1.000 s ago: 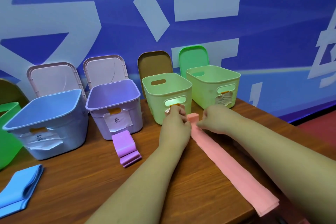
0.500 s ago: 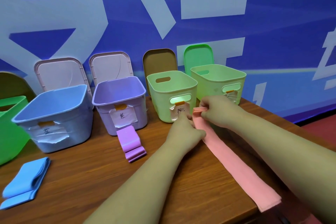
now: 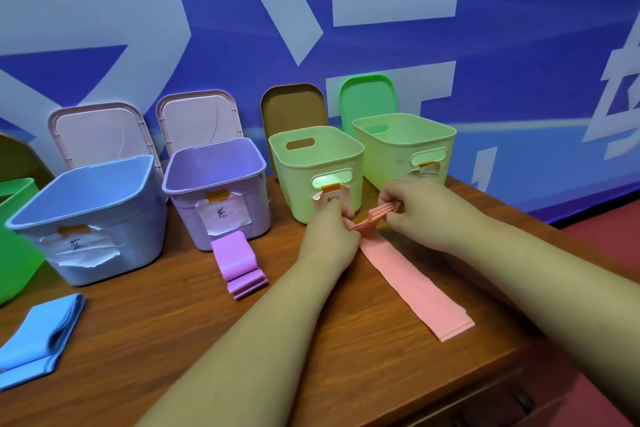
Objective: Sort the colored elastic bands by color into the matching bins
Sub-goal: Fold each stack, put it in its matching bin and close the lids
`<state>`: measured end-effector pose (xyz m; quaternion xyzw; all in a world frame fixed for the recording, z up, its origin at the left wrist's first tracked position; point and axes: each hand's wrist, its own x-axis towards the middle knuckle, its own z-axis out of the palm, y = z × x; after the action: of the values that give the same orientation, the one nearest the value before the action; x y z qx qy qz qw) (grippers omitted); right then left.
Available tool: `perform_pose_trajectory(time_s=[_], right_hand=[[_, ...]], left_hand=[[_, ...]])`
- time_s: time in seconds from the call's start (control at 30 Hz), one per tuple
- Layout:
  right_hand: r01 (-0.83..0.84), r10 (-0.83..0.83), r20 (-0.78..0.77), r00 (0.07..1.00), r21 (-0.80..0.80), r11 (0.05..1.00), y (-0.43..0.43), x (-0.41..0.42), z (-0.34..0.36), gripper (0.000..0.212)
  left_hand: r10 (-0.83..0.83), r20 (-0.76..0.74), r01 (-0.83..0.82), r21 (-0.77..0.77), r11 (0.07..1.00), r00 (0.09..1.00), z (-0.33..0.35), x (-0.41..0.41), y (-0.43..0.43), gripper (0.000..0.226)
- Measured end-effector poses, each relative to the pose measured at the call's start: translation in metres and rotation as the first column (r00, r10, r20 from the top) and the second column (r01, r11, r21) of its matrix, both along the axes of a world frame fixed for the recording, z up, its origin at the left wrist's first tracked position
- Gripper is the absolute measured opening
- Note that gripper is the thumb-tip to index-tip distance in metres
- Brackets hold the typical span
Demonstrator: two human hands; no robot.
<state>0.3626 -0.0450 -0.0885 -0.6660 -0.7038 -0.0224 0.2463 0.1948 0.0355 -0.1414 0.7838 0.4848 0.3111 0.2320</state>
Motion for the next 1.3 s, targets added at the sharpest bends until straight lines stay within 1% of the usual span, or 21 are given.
perform_pose_trajectory(time_s=[0.2, 0.4, 0.77, 0.83, 0.9, 1.0, 1.1, 1.13, 1.2, 1.23, 1.27, 1.3], right_hand=[[-0.002, 0.003, 0.024, 1.000, -0.035, 0.999, -0.023, 0.005, -0.017, 0.010], [-0.030, 0.027, -0.030, 0.999, -0.091, 0.995, -0.034, 0.005, -0.035, 0.014], [-0.070, 0.070, -0.010, 0.998, -0.115, 0.991, -0.041, 0.001, -0.034, 0.010], [-0.084, 0.085, -0.005, 0.996, -0.145, 0.986, -0.043, 0.001, -0.032, 0.011], [-0.100, 0.103, 0.002, 0.995, -0.197, 0.975, -0.046, 0.002, -0.029, 0.016], [-0.059, 0.055, -0.026, 0.998, -0.182, 0.981, -0.046, 0.004, -0.022, 0.026], [0.012, -0.025, -0.077, 0.997, -0.167, 0.986, -0.040, -0.003, -0.014, 0.019], [0.044, -0.062, -0.083, 0.995, -0.202, 0.978, -0.037, -0.007, -0.013, 0.023], [0.121, -0.144, -0.054, 0.988, -0.301, 0.946, -0.031, -0.018, -0.015, 0.058], [0.165, -0.179, -0.011, 0.984, -0.331, 0.929, -0.028, -0.023, -0.017, 0.075], [0.208, -0.206, 0.042, 0.978, -0.340, 0.917, -0.026, -0.027, -0.020, 0.085], [0.245, -0.229, 0.087, 0.969, -0.340, 0.908, -0.024, -0.032, -0.023, 0.088]], left_hand=[[-0.036, 0.028, 0.037, -0.033, 0.999, 0.999, -0.004, -0.007, 0.005, 0.022], [-0.047, -0.004, 0.047, -0.026, 0.999, 0.999, -0.001, -0.008, 0.003, 0.023], [-0.052, -0.008, 0.052, -0.022, 0.998, 0.999, 0.001, -0.010, 0.000, 0.025], [-0.052, -0.003, 0.051, -0.032, 0.998, 0.999, 0.001, -0.010, -0.001, 0.026], [-0.049, 0.003, 0.049, -0.048, 0.998, 0.999, 0.002, -0.010, -0.001, 0.028], [-0.060, 0.021, 0.062, -0.082, 0.995, 0.998, 0.003, -0.010, -0.001, 0.029], [-0.070, 0.066, 0.077, -0.119, 0.990, 0.995, 0.002, -0.011, 0.001, 0.030], [-0.073, 0.080, 0.083, -0.127, 0.988, 0.994, 0.002, -0.011, 0.001, 0.031], [-0.080, 0.097, 0.094, -0.147, 0.985, 0.992, 0.001, -0.011, 0.002, 0.033], [-0.083, 0.102, 0.098, -0.156, 0.983, 0.991, 0.001, -0.011, 0.002, 0.034], [-0.086, 0.106, 0.102, -0.161, 0.982, 0.991, 0.001, -0.011, 0.002, 0.034], [-0.087, 0.110, 0.104, -0.164, 0.981, 0.990, 0.001, -0.011, 0.002, 0.035]])
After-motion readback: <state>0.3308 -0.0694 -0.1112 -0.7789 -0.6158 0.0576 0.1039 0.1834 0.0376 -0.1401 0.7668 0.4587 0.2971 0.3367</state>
